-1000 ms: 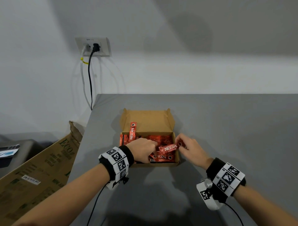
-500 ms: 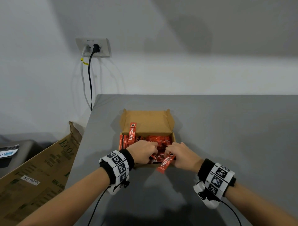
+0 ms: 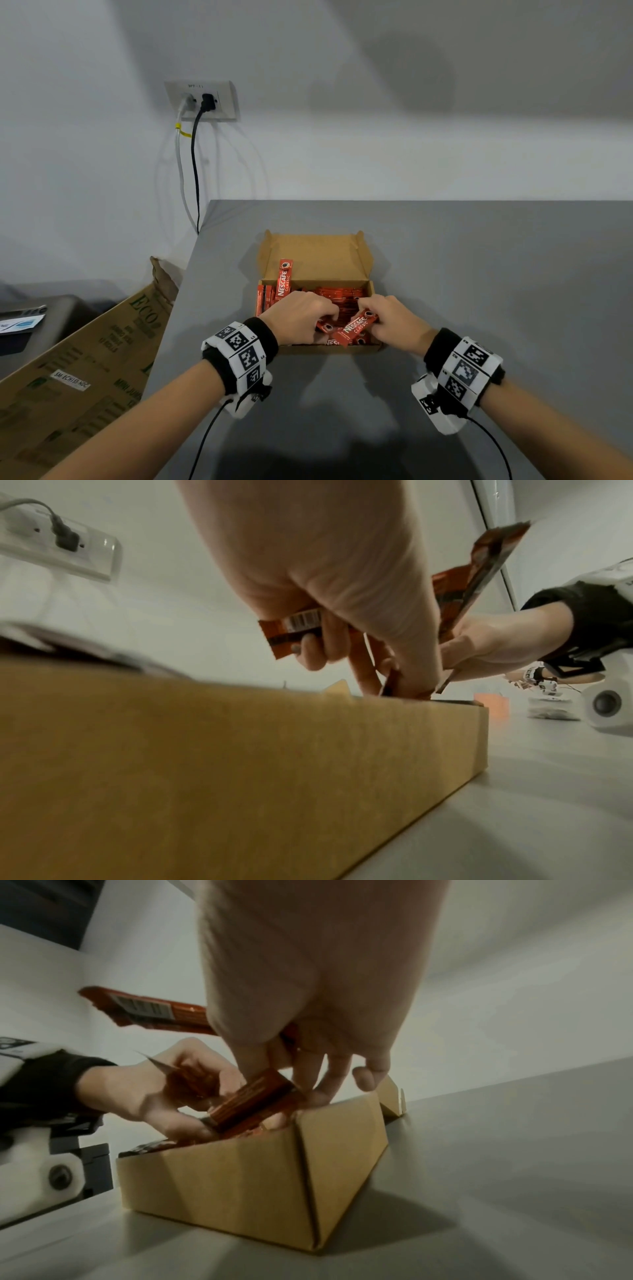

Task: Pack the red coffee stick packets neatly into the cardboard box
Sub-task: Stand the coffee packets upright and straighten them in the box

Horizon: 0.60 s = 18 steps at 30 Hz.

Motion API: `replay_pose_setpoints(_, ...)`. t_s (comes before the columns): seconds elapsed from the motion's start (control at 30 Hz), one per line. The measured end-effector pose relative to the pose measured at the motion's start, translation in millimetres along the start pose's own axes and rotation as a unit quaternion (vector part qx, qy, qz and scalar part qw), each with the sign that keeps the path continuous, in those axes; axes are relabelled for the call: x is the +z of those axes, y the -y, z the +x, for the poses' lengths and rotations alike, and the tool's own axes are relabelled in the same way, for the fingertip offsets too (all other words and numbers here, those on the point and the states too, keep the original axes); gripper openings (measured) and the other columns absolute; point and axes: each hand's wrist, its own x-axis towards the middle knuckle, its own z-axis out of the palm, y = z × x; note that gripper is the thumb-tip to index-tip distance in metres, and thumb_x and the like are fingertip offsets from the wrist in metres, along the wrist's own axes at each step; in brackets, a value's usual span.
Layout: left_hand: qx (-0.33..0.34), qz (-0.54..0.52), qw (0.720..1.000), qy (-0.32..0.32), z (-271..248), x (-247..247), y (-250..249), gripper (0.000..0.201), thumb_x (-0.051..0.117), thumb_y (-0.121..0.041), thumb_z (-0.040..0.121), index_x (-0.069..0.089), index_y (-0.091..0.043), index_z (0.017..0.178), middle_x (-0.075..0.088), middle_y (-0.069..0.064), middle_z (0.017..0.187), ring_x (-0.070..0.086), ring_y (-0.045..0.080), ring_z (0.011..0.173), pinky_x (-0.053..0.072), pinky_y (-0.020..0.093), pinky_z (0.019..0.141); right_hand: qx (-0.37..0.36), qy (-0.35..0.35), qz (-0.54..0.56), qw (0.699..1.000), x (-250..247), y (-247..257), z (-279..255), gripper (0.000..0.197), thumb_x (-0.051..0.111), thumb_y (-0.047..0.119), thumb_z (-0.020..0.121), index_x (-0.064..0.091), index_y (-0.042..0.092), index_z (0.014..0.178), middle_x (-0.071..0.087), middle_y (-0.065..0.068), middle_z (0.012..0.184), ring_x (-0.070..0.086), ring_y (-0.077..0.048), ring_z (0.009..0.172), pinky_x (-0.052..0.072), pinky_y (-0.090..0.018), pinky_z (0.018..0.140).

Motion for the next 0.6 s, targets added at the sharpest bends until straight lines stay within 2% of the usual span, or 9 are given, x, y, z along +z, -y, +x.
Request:
replay_pose_setpoints(0.07,0.014,0.014,1.000,-0.008,-1.4,-0.2,0.8,0.024,0.063,-0.028,0.086,0.062,-0.012,0.103,0.065,0.001,0.104,0.060,0.017,0.091,0.049,0.031,0.079,-0.003,0.012,0.029,1.000,-4.5,5.8,0.1,0.041,0.059,0.003,0.084,0.037,0.031,0.063,0.050,0.015,0.071,0.053,0.002,0.067,0.036,-0.012,0.057)
replay_pose_setpoints(0.13,0.020,0.017,0.999,-0.021,-2.6,0.1,1.2,0.023,0.063,-0.028,0.086,0.062,-0.011,0.102,0.063,0.001,0.101,0.060,0.017,0.087,0.050,0.033,0.075,0.001,0.017,0.063,0.998,-6.1,8.0,-0.9,0.038,0.064,0.010,0.085,0.039,0.031,0.066,0.051,0.019,0.071,0.054,0.011,0.064,0.038,-0.009,0.058)
replay_pose_setpoints(0.23,0.017,0.016,0.999,-0.044,-3.5,3.0,2.8,0.027,0.064,-0.028,0.084,0.064,-0.010,0.104,0.064,0.001,0.098,0.062,0.019,0.082,0.052,0.033,0.070,0.013,0.024,0.116,0.993,-7.0,7.3,-1.9,0.026,0.069,0.020,0.084,0.046,0.026,0.073,0.061,0.014,0.074,0.057,0.007,0.063,0.043,-0.011,0.061)
replay_pose_setpoints(0.33,0.009,0.020,0.998,-0.051,-3.6,3.6,0.4,0.022,0.064,-0.027,0.083,0.064,-0.010,0.098,0.061,0.001,0.096,0.059,0.020,0.076,0.050,0.031,0.068,0.018,0.045,0.163,0.985,-8.0,7.4,-1.2,0.023,0.070,0.011,0.082,0.050,0.023,0.082,0.067,0.009,0.076,0.061,0.004,0.064,0.048,-0.014,0.065)
replay_pose_setpoints(0.43,-0.009,0.015,1.000,-0.010,-3.8,-1.6,-0.3,0.029,0.064,-0.036,0.083,0.063,-0.012,0.098,0.057,-0.001,0.100,0.056,0.015,0.082,0.040,0.021,0.070,0.027,0.022,0.144,0.989,-11.6,8.0,0.5,0.027,0.069,0.008,0.082,0.049,0.025,0.081,0.066,0.009,0.075,0.060,0.007,0.060,0.046,-0.011,0.062)
replay_pose_setpoints(0.47,-0.019,0.003,1.000,0.005,-3.8,-3.2,1.4,0.027,0.064,-0.039,0.083,0.062,-0.014,0.095,0.058,-0.003,0.098,0.056,0.014,0.082,0.041,0.021,0.070,0.030,0.000,0.127,0.991,-12.1,7.1,1.3,0.030,0.069,0.007,0.081,0.047,0.026,0.078,0.067,0.007,0.075,0.059,0.008,0.059,0.044,-0.009,0.060)
replay_pose_setpoints(0.53,-0.040,-0.057,0.998,0.005,-4.9,-7.6,3.4,0.017,0.064,-0.035,0.082,0.057,-0.020,0.082,0.063,-0.002,0.086,0.057,0.014,0.071,0.048,0.029,0.069,0.029,-0.026,0.096,0.995,-12.1,5.8,2.7,0.035,0.070,0.007,0.081,0.044,0.028,0.073,0.068,0.001,0.077,0.059,0.007,0.057,0.042,-0.007,0.057)
replay_pose_setpoints(0.6,-0.067,-0.088,0.994,0.000,-5.1,-7.9,6.7,0.015,0.065,-0.029,0.082,0.055,-0.018,0.081,0.063,-0.004,0.070,0.054,0.012,0.058,0.049,0.032,0.064,0.018,-0.007,0.034,0.999,-8.1,7.5,4.2,0.034,0.071,0.009,0.080,0.042,0.025,0.070,0.069,-0.003,0.084,0.062,-0.001,0.067,0.044,-0.012,0.060)
